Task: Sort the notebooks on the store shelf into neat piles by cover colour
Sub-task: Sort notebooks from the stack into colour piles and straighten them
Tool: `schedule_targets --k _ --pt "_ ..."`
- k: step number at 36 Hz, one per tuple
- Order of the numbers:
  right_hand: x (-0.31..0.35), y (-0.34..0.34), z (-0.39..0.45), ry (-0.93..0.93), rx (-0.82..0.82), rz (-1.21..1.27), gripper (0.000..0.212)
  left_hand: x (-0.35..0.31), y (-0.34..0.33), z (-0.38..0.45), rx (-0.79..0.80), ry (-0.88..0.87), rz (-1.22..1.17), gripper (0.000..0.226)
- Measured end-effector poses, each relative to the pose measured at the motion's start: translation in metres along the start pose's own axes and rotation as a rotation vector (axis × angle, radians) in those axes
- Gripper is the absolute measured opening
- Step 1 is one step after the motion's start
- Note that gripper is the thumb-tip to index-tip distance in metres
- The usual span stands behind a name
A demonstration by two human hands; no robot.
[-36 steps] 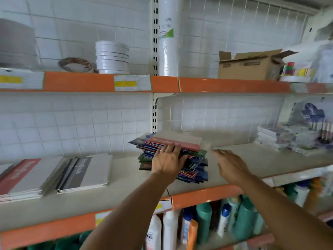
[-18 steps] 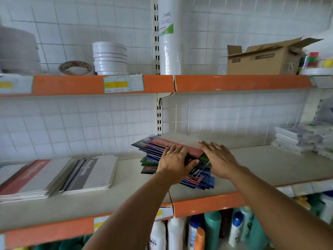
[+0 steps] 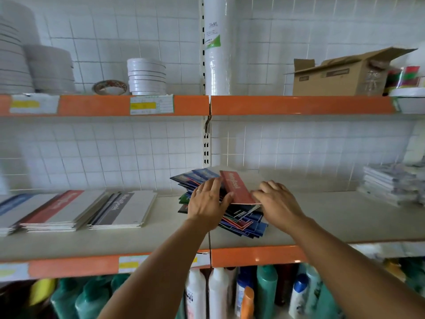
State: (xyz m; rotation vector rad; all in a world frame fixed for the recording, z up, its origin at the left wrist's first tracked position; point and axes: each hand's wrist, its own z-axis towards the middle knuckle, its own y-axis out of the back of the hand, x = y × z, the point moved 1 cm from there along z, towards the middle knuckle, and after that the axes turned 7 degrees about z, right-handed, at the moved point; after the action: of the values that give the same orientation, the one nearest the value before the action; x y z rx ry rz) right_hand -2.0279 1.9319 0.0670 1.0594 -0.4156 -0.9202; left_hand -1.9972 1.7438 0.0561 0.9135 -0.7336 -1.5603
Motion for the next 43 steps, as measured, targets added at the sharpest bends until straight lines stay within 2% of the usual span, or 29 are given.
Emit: schedule_targets --k 3,7,11,14,18,22,25,29,33,40,43 --pt "-0.007 0.004 -0.007 0.006 0.023 0.021 0.043 -0.011 0.003 -0.002 0.009 0.025 0.015 0.052" --pt "-0.016 0.013 -0.016 -0.049 0.071 0.047 0.053 -0.025 0.004 -0.002 0.107 0.010 0.041 0.056" --pt "-0.022 0.022 -0.022 -0.086 0.060 0.057 0.078 -0.029 -0.001 -0.004 0.280 -0.004 0.148 0.070" --pt "-0.024 0.026 -0.023 -0.087 0.054 0.066 0.085 -0.027 0.002 -0.007 0.213 -0.063 0.299 0.075" --pt "-0.024 0.027 -0.022 -0.107 0.037 0.086 0.081 -0.025 0.011 -0.011 0.175 -0.107 0.430 0.073" --pt "-0.019 0.030 -0.021 -0.102 0.025 0.096 0.081 -0.027 0.018 -0.012 0.138 -0.104 0.335 0.063" --pt "-0.017 0.035 -0.022 -0.096 0.032 0.100 0.082 -0.032 0.021 -0.012 0.189 -0.093 0.329 0.060" --pt "-0.018 0.040 -0.025 -0.088 0.025 0.098 0.081 -0.039 0.023 -0.017 0.151 -0.041 0.332 0.040" --pt "-0.022 0.041 -0.028 -0.084 0.023 0.098 0.081 -0.041 0.023 -0.017 0.112 -0.050 0.421 0.049" --pt "-0.025 0.037 -0.028 -0.058 0.024 0.130 0.081 -0.043 0.028 -0.012 0.076 -0.008 0.486 0.036" --pt "-0.025 0.034 -0.026 -0.031 0.014 0.142 0.079 -0.039 0.029 -0.015 0.109 0.015 0.480 0.032"
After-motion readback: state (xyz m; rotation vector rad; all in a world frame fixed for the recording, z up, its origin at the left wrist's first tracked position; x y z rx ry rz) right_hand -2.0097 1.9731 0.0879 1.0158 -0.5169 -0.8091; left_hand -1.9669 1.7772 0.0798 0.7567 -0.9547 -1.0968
